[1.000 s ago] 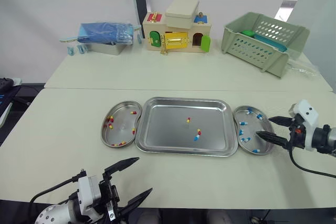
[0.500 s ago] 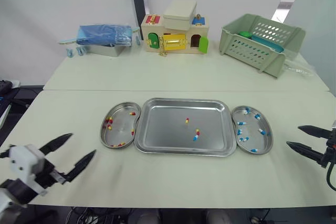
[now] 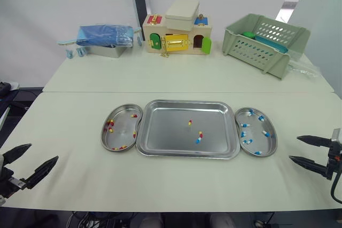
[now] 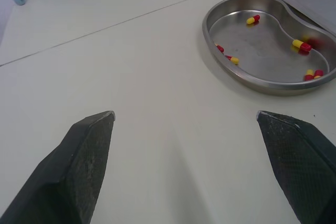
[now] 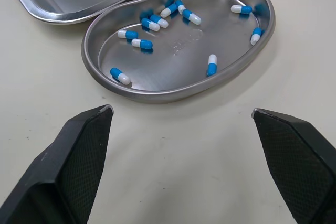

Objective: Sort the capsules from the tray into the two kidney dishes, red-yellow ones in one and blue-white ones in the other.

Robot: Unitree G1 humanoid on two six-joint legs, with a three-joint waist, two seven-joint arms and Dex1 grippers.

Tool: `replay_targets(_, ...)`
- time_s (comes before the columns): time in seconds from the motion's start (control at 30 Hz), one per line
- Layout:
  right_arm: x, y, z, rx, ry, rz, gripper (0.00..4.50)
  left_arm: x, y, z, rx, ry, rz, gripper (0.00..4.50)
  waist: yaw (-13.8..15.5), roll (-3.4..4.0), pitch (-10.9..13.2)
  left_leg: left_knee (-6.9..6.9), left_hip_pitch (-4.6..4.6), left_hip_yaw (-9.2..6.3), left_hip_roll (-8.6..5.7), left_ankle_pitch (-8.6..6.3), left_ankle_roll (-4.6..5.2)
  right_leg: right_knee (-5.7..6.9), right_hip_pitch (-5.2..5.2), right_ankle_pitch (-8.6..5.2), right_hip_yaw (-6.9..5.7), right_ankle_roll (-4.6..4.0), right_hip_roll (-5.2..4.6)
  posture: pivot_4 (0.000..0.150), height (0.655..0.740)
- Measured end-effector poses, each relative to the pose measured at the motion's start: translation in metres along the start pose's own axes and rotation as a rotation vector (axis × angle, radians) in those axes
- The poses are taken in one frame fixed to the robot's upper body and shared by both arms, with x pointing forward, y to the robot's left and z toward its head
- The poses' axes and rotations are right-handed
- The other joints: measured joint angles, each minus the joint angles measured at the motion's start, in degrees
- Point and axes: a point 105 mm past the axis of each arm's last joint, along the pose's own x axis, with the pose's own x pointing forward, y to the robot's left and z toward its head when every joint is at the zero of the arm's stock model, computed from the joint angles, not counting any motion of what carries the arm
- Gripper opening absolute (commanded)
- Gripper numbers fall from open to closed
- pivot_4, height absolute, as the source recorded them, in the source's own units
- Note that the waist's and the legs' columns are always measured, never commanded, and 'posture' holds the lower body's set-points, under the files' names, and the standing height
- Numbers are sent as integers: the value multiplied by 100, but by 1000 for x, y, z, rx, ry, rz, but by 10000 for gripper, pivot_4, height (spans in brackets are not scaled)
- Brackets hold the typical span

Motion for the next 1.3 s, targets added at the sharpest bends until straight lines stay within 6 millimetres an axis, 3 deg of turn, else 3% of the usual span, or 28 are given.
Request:
replay_targets(0.2,-3,27,-9,24,-8,36,44758,18,-7,3,15,38,-77,45000,51,-4,1,0,-1,-5,1,0,0,1,0,0,-5,0,0,1500,7400)
replay_targets(0.33,8,59,4,30,-123,50,44758,47,-17,28,93,52,-210,45000,100,-2,-1,0,-1,-4,-1,0,-1,2,2,0,-2,0,1,1500,7400)
replay_targets(0.5,21,98,19,37,-216,30,44758,92,-57,64,133,-14,-398,45000,106,-2,-1,-3,-3,-8,0,0,-2,1,0,0,-6,1,1,1500,7400)
replay_targets(0.63,30,123,19,71,-257,-15,44758,124,-87,90,190,-49,-560,45000,81,-3,0,-1,2,-7,1,1,-3,7,0,0,-5,1,3,1500,7400)
replay_targets(0.77,39,130,19,50,-269,-72,44758,151,-117,106,193,-100,-660,45000,26,1,-3,0,6,-2,0,1,-2,9,0,0,2,1,5,1500,7400)
replay_targets(0.97,48,131,27,65,-309,-159,44758,185,-180,91,166,-85,-745,45000,30,0,-2,7,-1,-8,-1,2,-3,9,-1,0,-2,1,5,1500,7400)
replay_targets(1.07,53,134,28,78,-315,-171,44758,197,-198,83,140,-63,-709,45000,32,-1,-2,9,-2,-9,-1,1,-3,10,-2,0,-1,1,5,1500,7400)
replay_targets(1.3,62,137,27,97,-313,-184,44758,229,-231,93,23,-43,-504,45000,91,-2,-2,18,-6,-12,-5,1,-3,10,0,1,-3,2,3,1500,7400)
